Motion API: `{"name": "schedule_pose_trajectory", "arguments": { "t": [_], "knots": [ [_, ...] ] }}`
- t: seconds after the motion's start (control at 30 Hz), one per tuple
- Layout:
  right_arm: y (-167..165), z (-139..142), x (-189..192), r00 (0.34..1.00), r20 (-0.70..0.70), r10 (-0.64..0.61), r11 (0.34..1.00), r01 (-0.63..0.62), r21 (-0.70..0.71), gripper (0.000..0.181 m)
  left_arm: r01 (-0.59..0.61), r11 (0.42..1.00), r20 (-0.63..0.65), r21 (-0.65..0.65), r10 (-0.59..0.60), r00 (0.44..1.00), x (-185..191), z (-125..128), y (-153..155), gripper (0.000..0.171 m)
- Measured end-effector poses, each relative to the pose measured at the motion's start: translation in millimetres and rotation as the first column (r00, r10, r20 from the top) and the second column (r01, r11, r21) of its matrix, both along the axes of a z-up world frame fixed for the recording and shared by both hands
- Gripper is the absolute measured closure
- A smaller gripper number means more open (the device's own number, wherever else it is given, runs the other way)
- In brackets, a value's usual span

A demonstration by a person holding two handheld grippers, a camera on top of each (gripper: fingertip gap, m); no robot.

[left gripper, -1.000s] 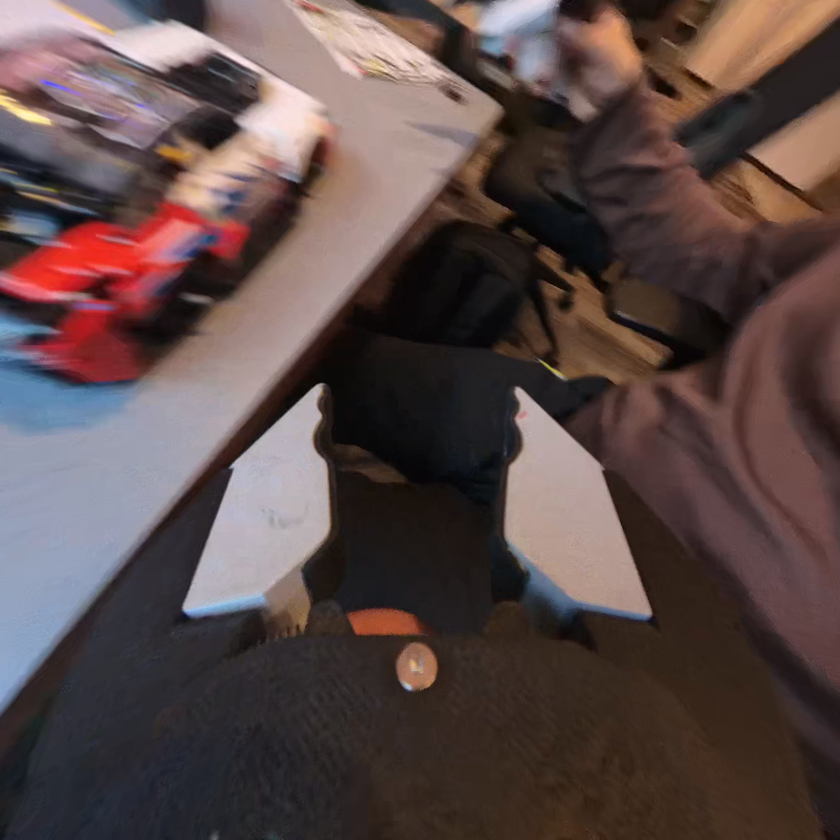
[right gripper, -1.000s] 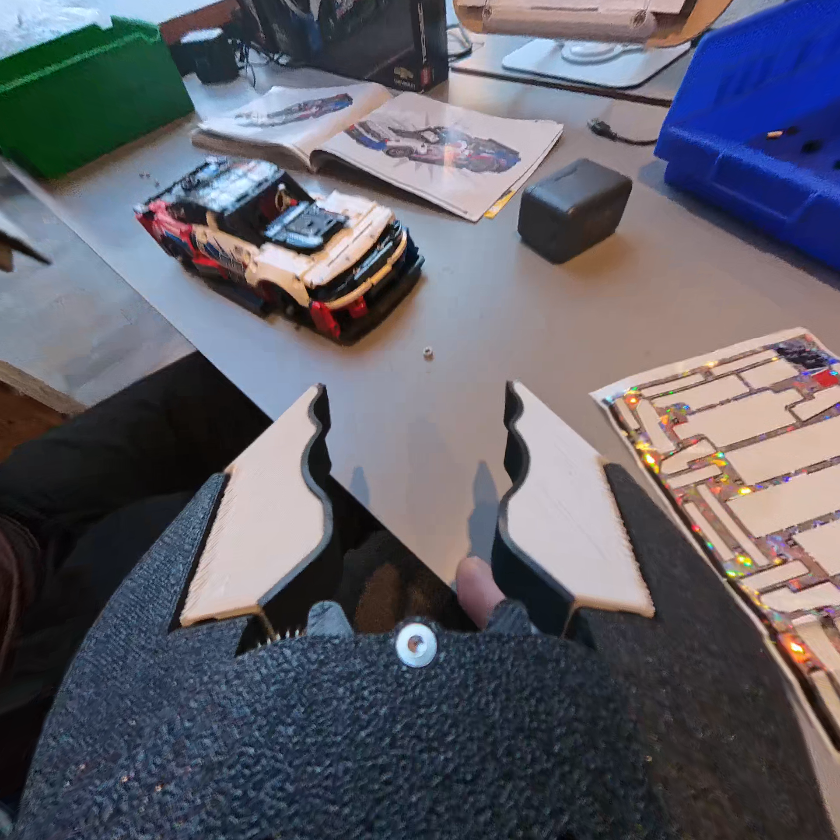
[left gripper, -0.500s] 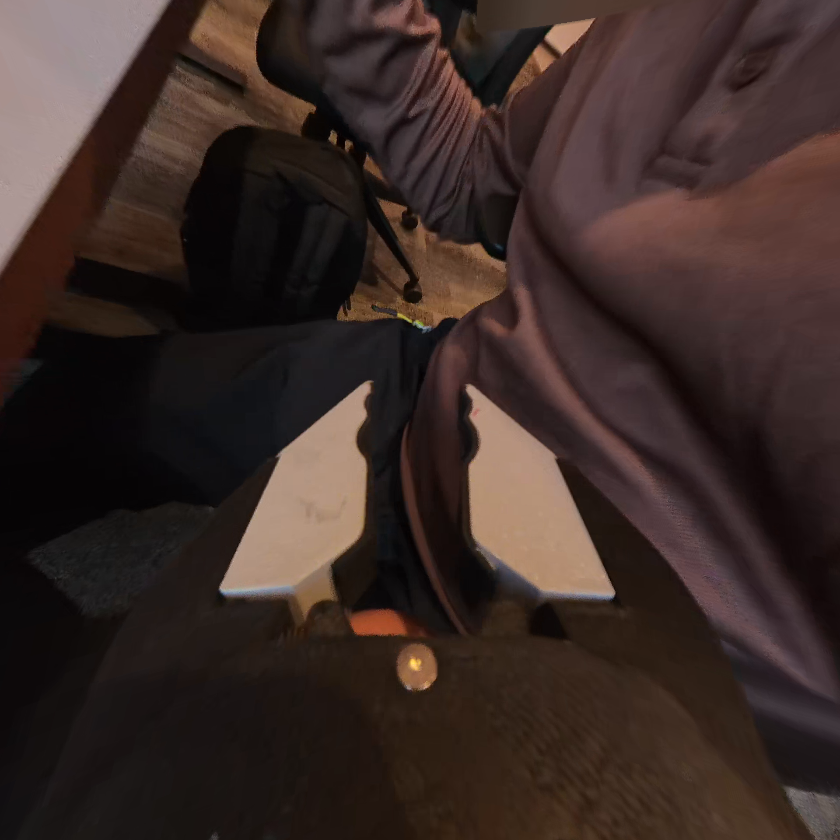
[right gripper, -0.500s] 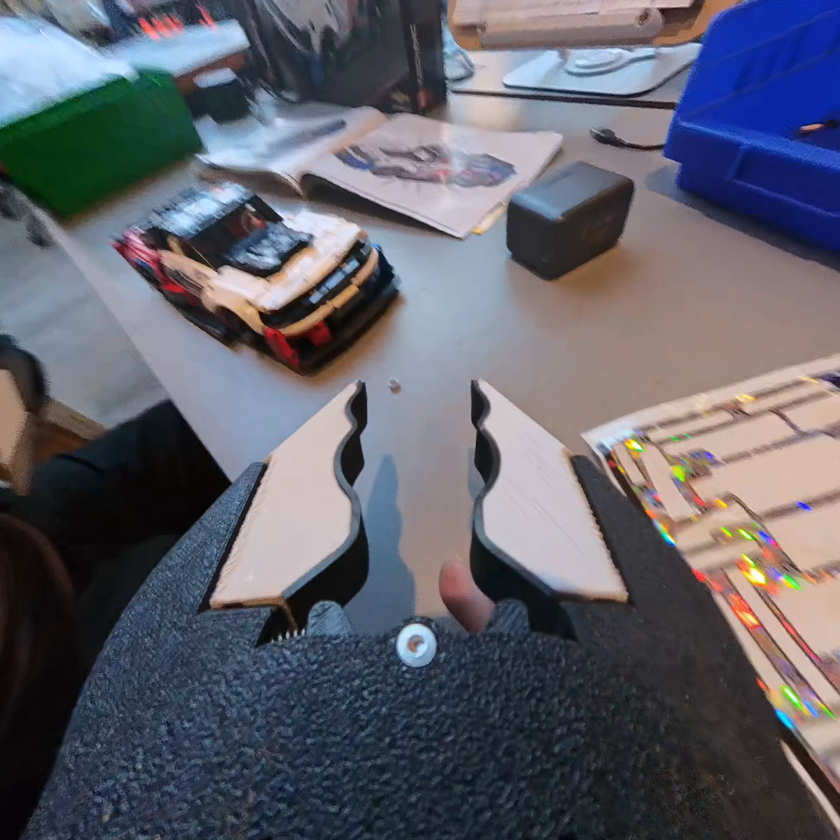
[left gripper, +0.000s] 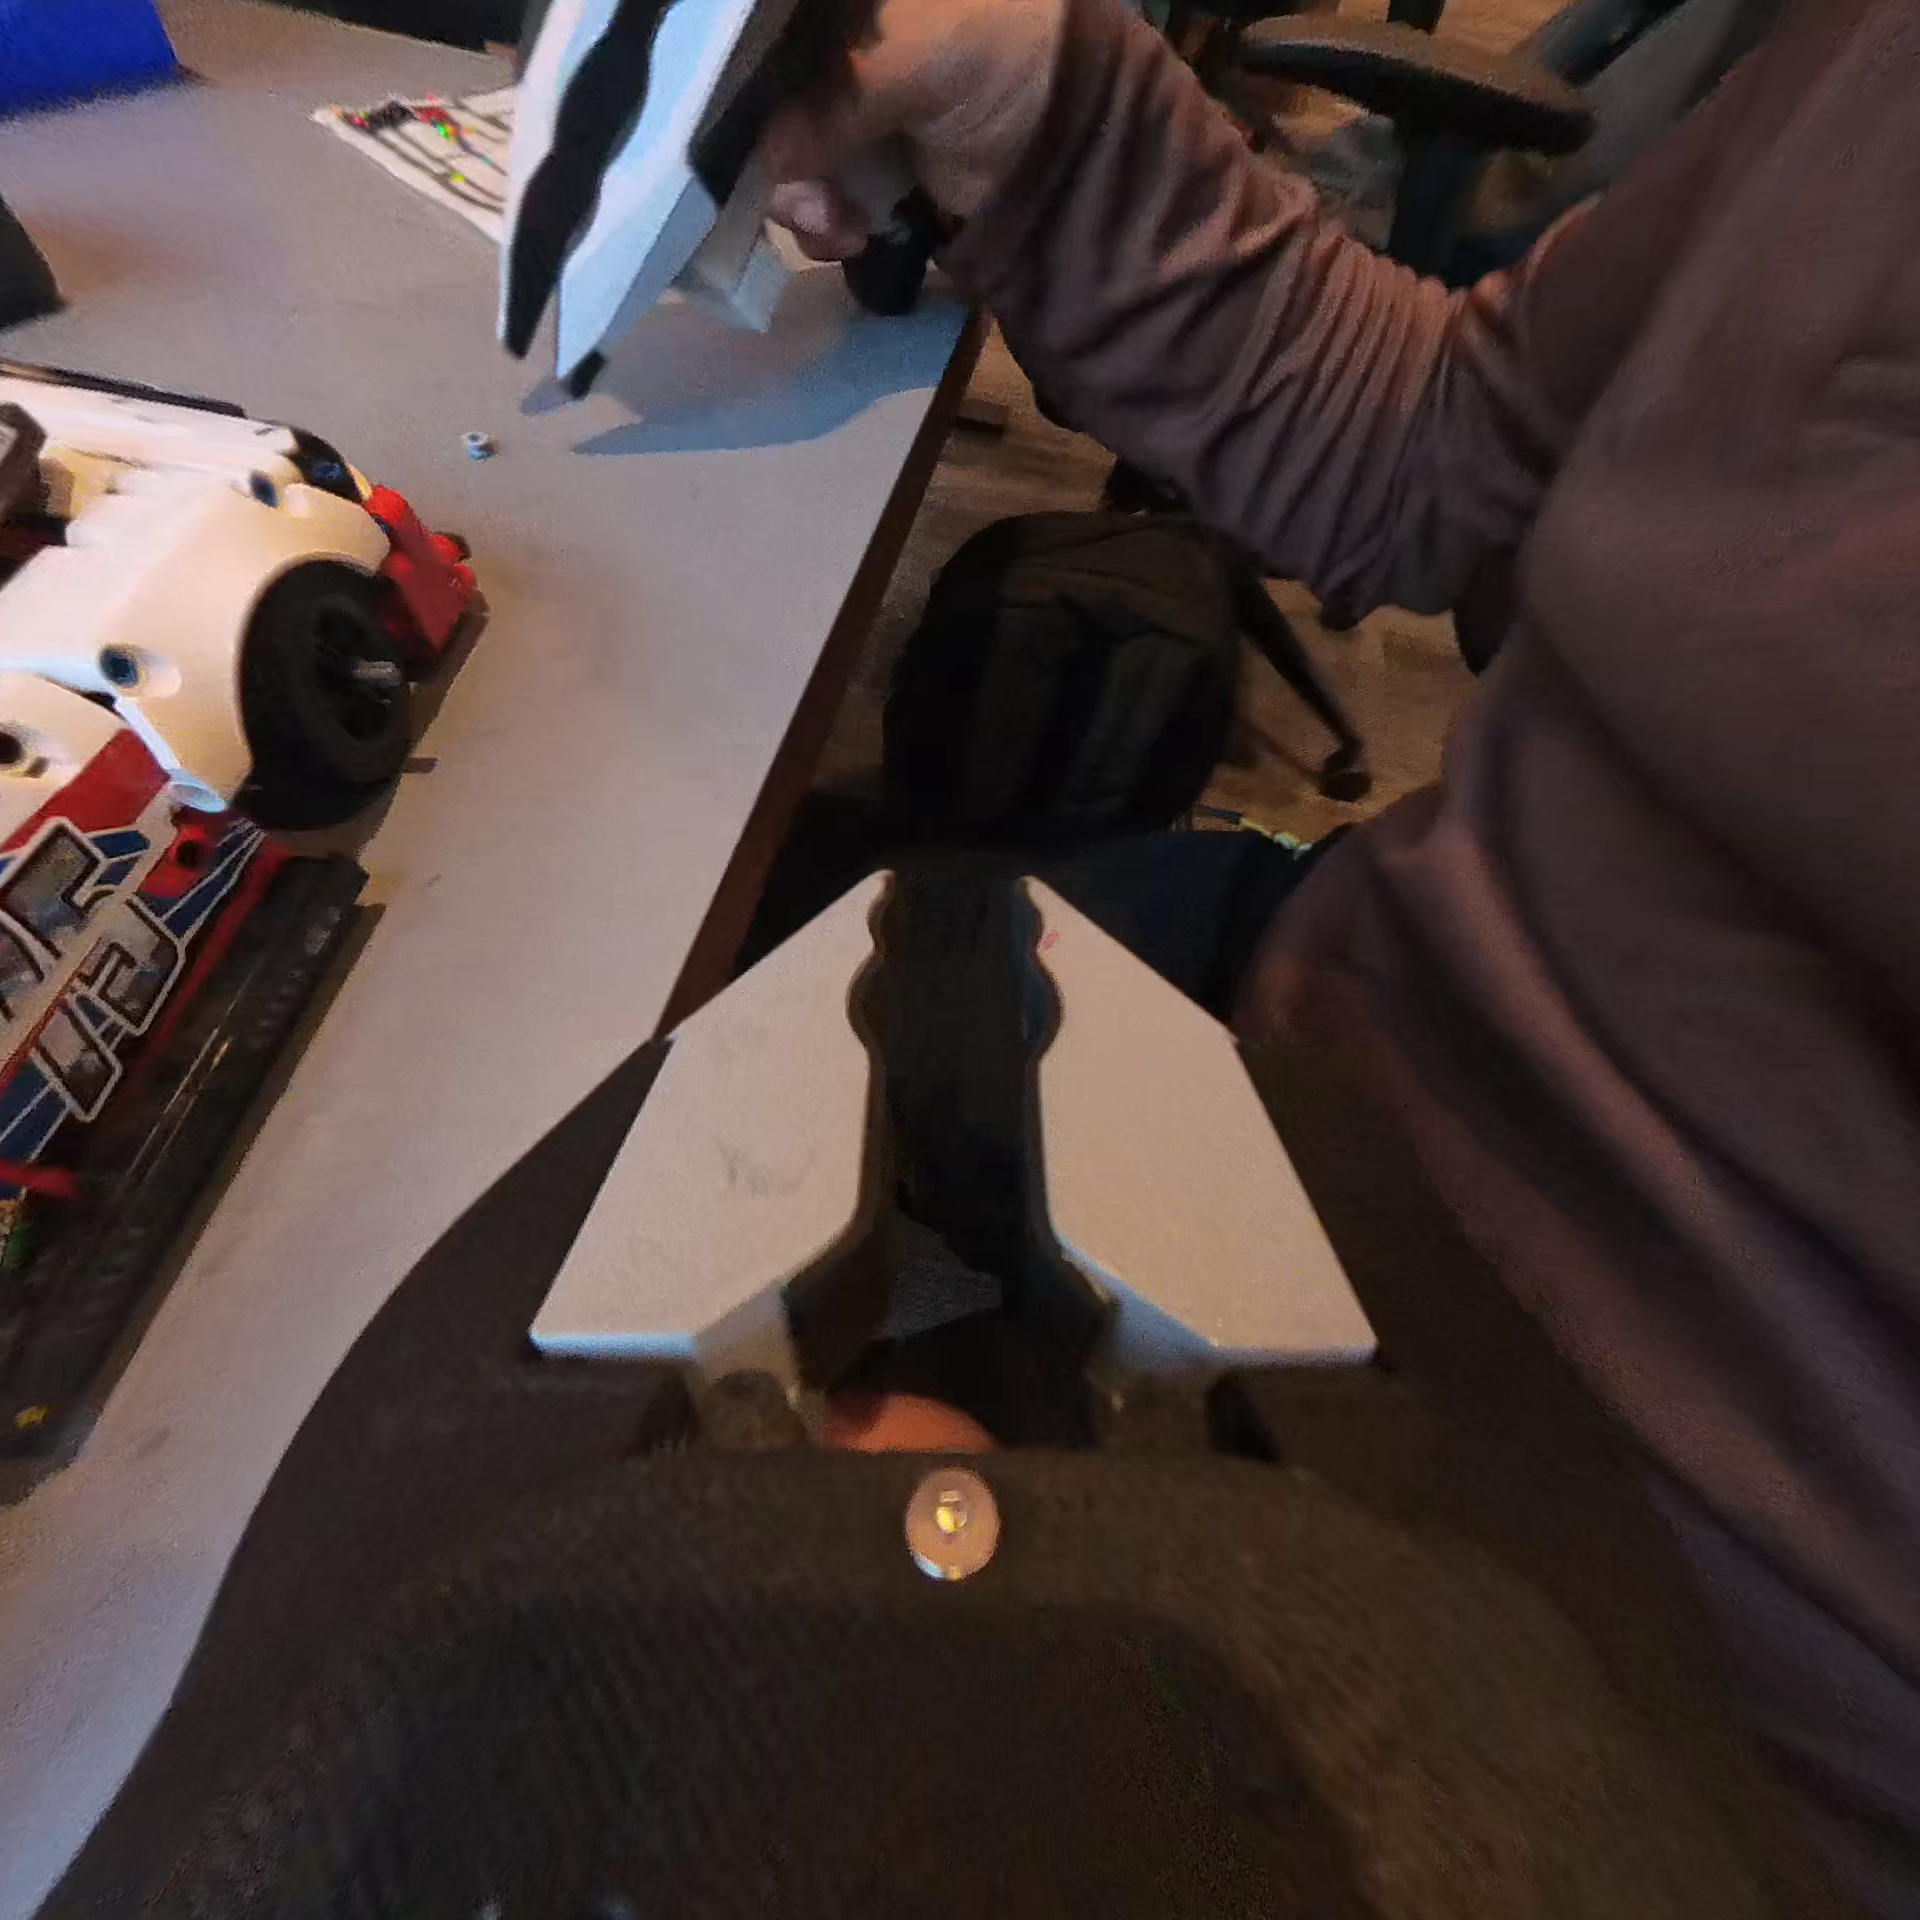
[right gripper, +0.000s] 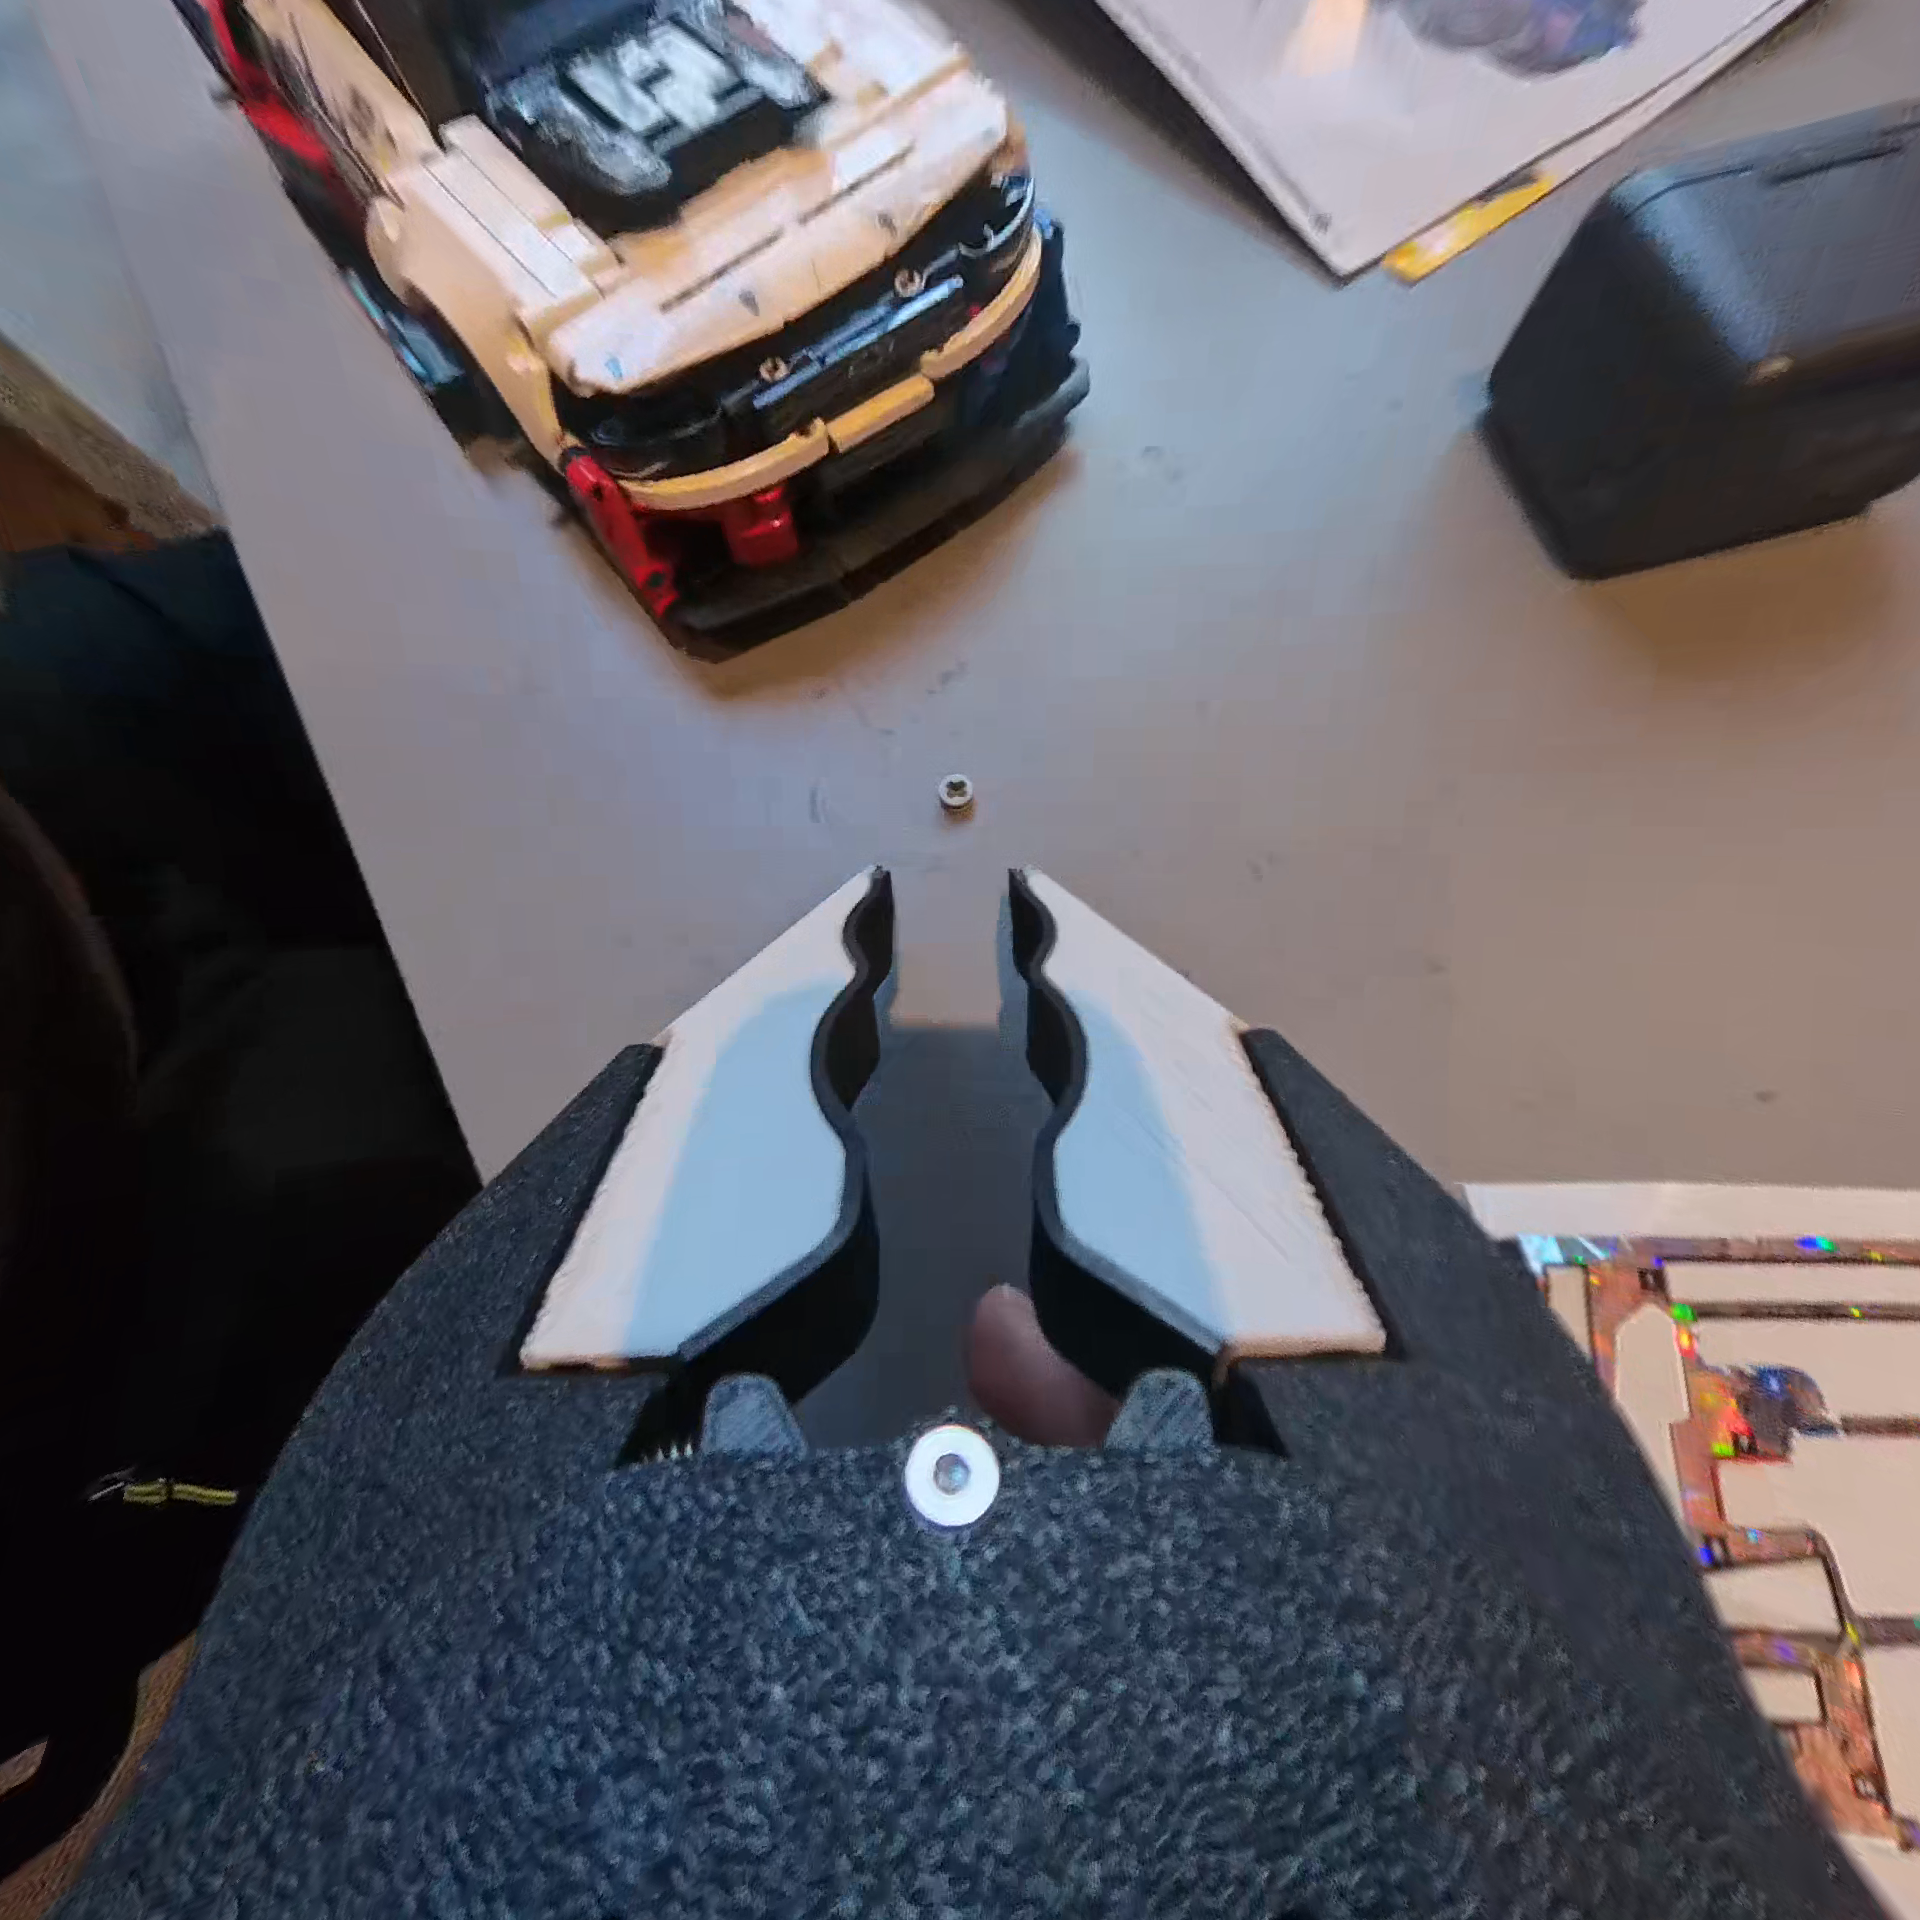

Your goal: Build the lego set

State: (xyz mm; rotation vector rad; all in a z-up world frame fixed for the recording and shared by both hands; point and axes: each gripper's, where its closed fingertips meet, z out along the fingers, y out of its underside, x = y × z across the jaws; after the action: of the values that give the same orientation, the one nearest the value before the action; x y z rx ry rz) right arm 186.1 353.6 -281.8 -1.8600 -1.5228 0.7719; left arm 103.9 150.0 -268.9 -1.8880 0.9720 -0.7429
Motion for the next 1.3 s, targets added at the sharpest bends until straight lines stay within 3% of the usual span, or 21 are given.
{"name": "schedule_pose_trajectory", "arguments": {
  "t": [0.13,0.23,0.3,0.37,0.43,0.5,0.57,0.67,0.73,0.8,0.83,1.0,1.17,1.3],
  "knots": [
    [3,-9,-17,0.997,0.079,0.008,1.0,-0.011,0.028,0.154,0.009,1.0,-0.071,0.006,-0.009,0.997,-14,-12,-22,0.148],
    [1,-13,-26,0.993,0.114,0.017,1.0,-0.018,0.014,0.153,-0.13,0.984,-0.071,0.119,0.139,0.988,-52,6,-21,0.149],
    [3,-14,-28,0.991,0.134,-0.006,1.0,0.006,0.001,0.149,-0.332,0.922,-0.065,0.199,0.35,0.934,-105,26,-8,0.147],
    [1,-9,-28,0.991,0.134,-0.023,1.0,0.025,-0.012,0.145,-0.521,0.814,-0.103,0.256,0.559,0.823,-174,42,2,0.142],
    [-11,3,-36,0.998,0.067,0.007,0.999,-0.005,-0.038,0.142,-0.6,0.772,-0.126,0.21,0.63,0.766,-221,46,6,0.122],
    [-28,13,-51,0.998,-0.007,0.067,0.994,-0.067,-0.083,0.124,-0.574,0.819,-0.176,0.004,0.566,0.806,-232,27,11,0.091],
    [-34,12,-63,0.995,-0.011,0.101,0.989,-0.102,-0.105,0.108,-0.509,0.853,-0.2,-0.119,0.481,0.853,-234,10,20,0.082],
    [-30,6,-78,0.995,0.003,0.102,0.987,-0.1,-0.122,0.102,-0.433,0.88,-0.197,-0.197,0.397,0.896,-232,-7,38,0.067],
    [-30,-1,-85,0.993,0.025,0.114,0.986,-0.11,-0.125,0.103,-0.365,0.898,-0.174,-0.246,0.33,0.928,-221,-14,46,0.077],
    [-32,-11,-91,0.991,0.062,0.122,0.988,-0.116,-0.098,0.105,-0.366,0.91,-0.214,-0.194,0.325,0.921,-222,-17,57,0.101],
    [-26,-13,-92,0.991,0.081,0.103,0.994,-0.099,-0.045,0.108,-0.353,0.918,-0.239,-0.179,0.307,0.921,-222,-18,59,0.104],
    [-21,-14,-91,0.995,0.092,0.046,0.998,-0.05,0.043,0.106,-0.339,0.938,-0.349,-0.077,0.293,0.89,-221,-19,65,0.107],
    [0,-18,-96,0.992,0.123,-0.022,0.999,0.018,0.037,0.076,-0.337,0.941,-0.349,-0.014,0.311,0.884,-218,-13,95,0.111],
    [8,-15,-98,0.992,0.125,-0.031,0.998,0.024,0.059,0.089,-0.364,0.931,-0.364,0.032,0.35,0.863,-234,-8,114,0.112]
  ]
}}
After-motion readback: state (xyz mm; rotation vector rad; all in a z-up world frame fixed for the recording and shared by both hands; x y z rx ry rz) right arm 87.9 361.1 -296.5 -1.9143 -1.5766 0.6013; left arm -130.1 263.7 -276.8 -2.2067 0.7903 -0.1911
